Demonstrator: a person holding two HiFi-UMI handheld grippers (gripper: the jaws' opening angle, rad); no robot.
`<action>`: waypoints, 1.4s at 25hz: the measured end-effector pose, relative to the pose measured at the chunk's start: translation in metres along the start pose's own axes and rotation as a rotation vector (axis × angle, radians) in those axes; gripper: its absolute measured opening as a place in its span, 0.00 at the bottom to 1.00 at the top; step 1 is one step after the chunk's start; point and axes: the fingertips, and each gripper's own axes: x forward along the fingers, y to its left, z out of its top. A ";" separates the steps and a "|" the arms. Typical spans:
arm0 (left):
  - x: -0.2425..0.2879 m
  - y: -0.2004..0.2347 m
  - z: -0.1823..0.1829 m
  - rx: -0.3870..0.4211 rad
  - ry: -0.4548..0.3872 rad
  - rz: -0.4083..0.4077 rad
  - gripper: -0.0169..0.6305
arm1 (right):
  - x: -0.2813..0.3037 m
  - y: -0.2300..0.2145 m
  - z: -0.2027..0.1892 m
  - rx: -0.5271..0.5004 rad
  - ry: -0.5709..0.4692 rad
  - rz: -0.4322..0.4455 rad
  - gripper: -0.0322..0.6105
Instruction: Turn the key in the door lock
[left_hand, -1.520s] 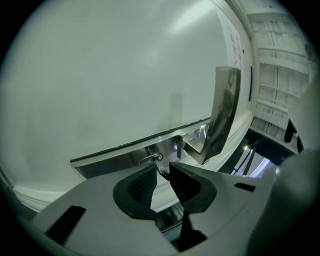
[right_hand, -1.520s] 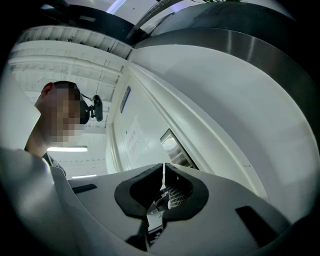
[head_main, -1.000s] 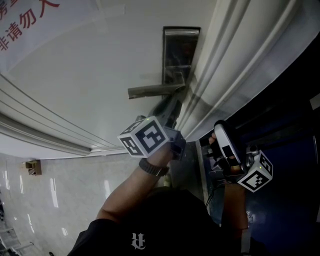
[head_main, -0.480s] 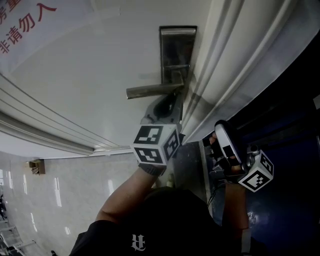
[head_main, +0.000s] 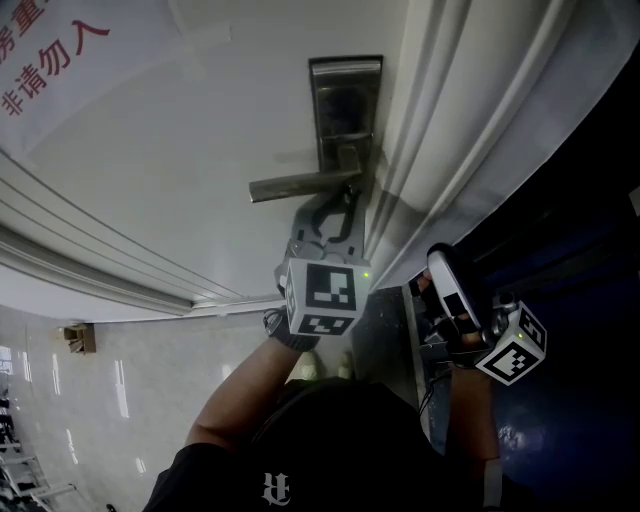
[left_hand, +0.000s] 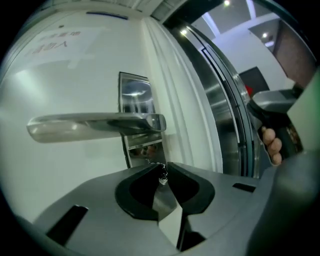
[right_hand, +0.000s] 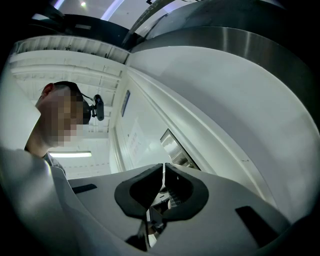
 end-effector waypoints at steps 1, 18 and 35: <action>0.000 -0.001 0.000 0.043 0.007 0.002 0.10 | 0.000 0.000 0.000 0.001 0.000 0.000 0.08; 0.002 -0.015 -0.006 0.821 0.127 0.015 0.08 | -0.001 0.001 -0.008 -0.078 0.035 -0.017 0.08; 0.003 -0.018 -0.011 1.285 0.152 0.014 0.06 | 0.002 0.008 -0.009 -0.098 0.035 -0.025 0.08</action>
